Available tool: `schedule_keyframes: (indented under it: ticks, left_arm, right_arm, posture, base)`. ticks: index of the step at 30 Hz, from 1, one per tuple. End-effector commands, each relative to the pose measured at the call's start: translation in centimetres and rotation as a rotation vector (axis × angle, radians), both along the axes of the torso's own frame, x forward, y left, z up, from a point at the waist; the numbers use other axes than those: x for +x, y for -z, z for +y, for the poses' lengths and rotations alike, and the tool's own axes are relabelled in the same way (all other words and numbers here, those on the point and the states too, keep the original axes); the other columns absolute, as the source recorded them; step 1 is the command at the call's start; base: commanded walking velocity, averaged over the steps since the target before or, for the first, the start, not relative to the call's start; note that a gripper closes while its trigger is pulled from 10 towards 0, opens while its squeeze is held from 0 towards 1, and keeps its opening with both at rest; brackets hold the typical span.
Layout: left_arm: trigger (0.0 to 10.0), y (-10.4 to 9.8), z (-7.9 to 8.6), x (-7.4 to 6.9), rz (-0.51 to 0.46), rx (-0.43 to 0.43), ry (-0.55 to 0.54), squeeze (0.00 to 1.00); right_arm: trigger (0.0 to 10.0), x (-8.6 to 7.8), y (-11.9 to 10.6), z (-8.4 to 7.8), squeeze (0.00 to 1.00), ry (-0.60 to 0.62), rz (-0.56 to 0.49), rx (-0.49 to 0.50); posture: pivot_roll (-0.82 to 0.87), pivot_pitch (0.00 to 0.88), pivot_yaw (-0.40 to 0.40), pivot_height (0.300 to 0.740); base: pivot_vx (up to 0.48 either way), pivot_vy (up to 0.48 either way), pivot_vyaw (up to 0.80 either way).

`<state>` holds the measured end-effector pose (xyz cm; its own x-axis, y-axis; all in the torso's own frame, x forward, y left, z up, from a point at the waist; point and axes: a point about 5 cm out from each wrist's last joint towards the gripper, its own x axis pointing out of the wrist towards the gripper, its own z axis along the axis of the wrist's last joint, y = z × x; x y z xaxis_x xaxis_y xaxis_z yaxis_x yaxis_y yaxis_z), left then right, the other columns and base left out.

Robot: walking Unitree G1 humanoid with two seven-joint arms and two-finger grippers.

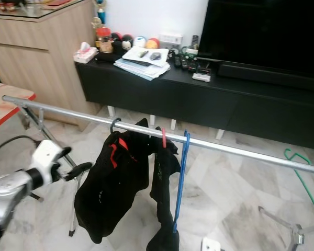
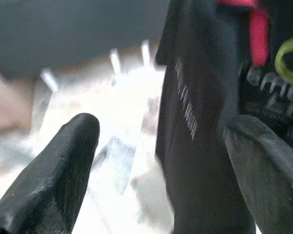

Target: Hang hanger

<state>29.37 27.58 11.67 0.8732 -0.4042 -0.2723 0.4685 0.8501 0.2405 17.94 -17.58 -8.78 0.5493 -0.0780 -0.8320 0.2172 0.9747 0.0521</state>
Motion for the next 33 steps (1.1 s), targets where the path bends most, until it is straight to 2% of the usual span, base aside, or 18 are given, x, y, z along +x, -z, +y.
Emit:
schedule_keyframes:
  ticks: [1, 2, 3, 5, 6, 8, 9, 12, 13, 14, 15, 16, 17, 20, 24, 27, 31, 33]
  left_arm:
    - [10.0, 0.2, 2.1, -1.4, 0.048, -0.003, -0.077, 1.0]
    - [10.0, 0.8, 3.2, -2.1, 0.075, 0.006, -0.139, 0.55]
    - [10.0, 1.4, 3.7, -2.5, 0.096, 0.003, -0.169, 0.03]
    - [10.0, 1.9, 3.9, -2.9, 0.114, -0.008, -0.188, 0.0]
    - [10.0, 3.9, 4.1, -3.9, 0.183, -0.044, -0.225, 0.0]
    - [10.0, 6.2, 3.8, -4.9, 0.251, -0.094, -0.266, 0.0]
    - [10.0, 8.8, 3.2, -5.9, 0.339, -0.11, -0.314, 0.0]
    - [10.0, 11.1, 2.2, -6.6, 0.418, -0.105, -0.343, 0.0]
    - [10.0, 12.3, 1.6, -7.0, 0.461, -0.124, -0.398, 0.0]
    - [10.0, 12.3, 1.6, -7.0, 0.461, -0.124, -0.398, 0.0]
    - [10.0, 13.1, 1.3, -7.2, 0.485, -0.121, -0.448, 0.0]
    - [10.0, 14.4, 0.7, -7.6, 0.534, -0.127, -0.555, 0.0]
    - [10.0, 15.0, 0.4, -7.9, 0.562, -0.111, -0.583, 0.0]
    - [10.0, 16.8, -1.1, -9.1, 0.65, -0.045, -0.596, 0.0]
    - [10.0, 18.6, -2.9, -10.8, 0.758, 0.011, -0.599, 0.0]
    - [10.0, 19.1, -3.9, -11.0, 0.784, -0.002, -0.594, 0.0]
    - [10.0, 18.8, -3.7, -10.4, 0.749, 0.006, -0.617, 0.0]
    - [10.0, 18.8, -3.0, -10.8, 0.749, 0.02, -0.626, 0.0]
  right_arm:
    - [10.0, -0.8, 0.3, -0.3, 0.0, 0.008, 0.02, -0.003]
    - [10.0, -0.8, 0.3, -0.3, 0.0, 0.017, 0.017, 0.0]
    - [10.0, -0.8, 0.3, -0.3, 0.0, 0.021, 0.018, 0.001]
    - [10.0, -0.8, 0.4, -0.3, 0.0, 0.022, 0.018, 0.002]
    - [10.0, -0.8, 0.3, -0.4, 0.0, 0.02, 0.021, -0.002]
    - [10.0, -0.8, 0.3, -0.4, 0.0, 0.02, 0.024, -0.005]
    - [10.0, -0.7, 0.3, -0.5, 0.0, 0.028, 0.02, -0.005]
    - [10.0, -0.7, 0.3, -0.6, 0.0, 0.035, 0.019, -0.005]
    - [10.0, -0.6, 0.2, -0.7, 0.0, 0.039, 0.017, -0.004]
    - [10.0, -0.6, 0.2, -0.7, 0.0, 0.039, 0.017, -0.004]
    - [10.0, -0.6, 0.2, -0.7, 0.0, 0.044, 0.015, -0.003]
    - [10.0, -0.6, 0.2, -0.7, 0.0, 0.05, 0.013, -0.001]
    - [10.0, -0.5, 0.2, -0.7, 0.0, 0.051, 0.012, 0.0]
    - [10.0, -0.5, 0.2, -0.8, 0.0, 0.048, 0.015, -0.001]
    - [10.0, -0.6, 0.2, -0.6, 0.0, 0.04, 0.019, 0.004]
    - [10.0, -0.6, 0.3, -0.3, 0.0, -0.001, 0.022, -0.005]
    - [10.0, -0.8, 0.4, 0.2, 0.0, -0.019, 0.029, 0.001]
    - [10.0, -0.9, 0.5, 0.4, 0.0, -0.027, 0.036, 0.002]
  posture:
    - [-0.06, 0.027, 0.008, 0.74]
    - [-0.06, 0.028, 0.008, 0.74]
    - [-0.06, 0.028, 0.008, 0.74]
    - [-0.05, 0.031, 0.009, 0.74]
    - [-0.05, 0.037, 0.01, 0.74]
    - [-0.06, 0.04, 0.016, 0.74]
    - [-0.06, 0.044, 0.019, 0.74]
    - [-0.07, 0.046, 0.023, 0.74]
    - [-0.07, 0.047, 0.025, 0.74]
    - [-0.07, 0.047, 0.025, 0.74]
    - [-0.08, 0.045, 0.027, 0.74]
    - [-0.08, 0.044, 0.027, 0.74]
    - [-0.08, 0.041, 0.026, 0.74]
    - [-0.08, 0.042, 0.025, 0.74]
    - [-0.1, 0.046, 0.026, 0.74]
    - [-0.1, 0.053, 0.029, 0.74]
    - [-0.08, 0.069, 0.042, 0.74]
    - [-0.08, 0.07, 0.05, 0.74]
  base:
    - [0.0, 0.0, 0.0]
    - [0.0, 0.0, 0.0]
    - [0.0, 0.0, 0.0]
    - [0.0, 0.0, 0.0]
    - [0.0, 0.0, 0.0]
    - [0.0, 0.0, 0.0]
    - [0.0, 0.0, 0.0]
    - [0.0, 0.0, 0.0]
    - [0.0, 0.0, 0.0]
    - [0.0, 0.0, 0.0]
    - [0.0, 0.0, 0.0]
    - [0.0, 0.0, 0.0]
    - [0.0, 0.0, 0.0]
    - [0.0, 0.0, 0.0]
    - [0.0, 0.0, 0.0]
    - [0.0, 0.0, 0.0]
    - [0.0, 0.0, 0.6]
    - [0.0, 0.0, 0.8]
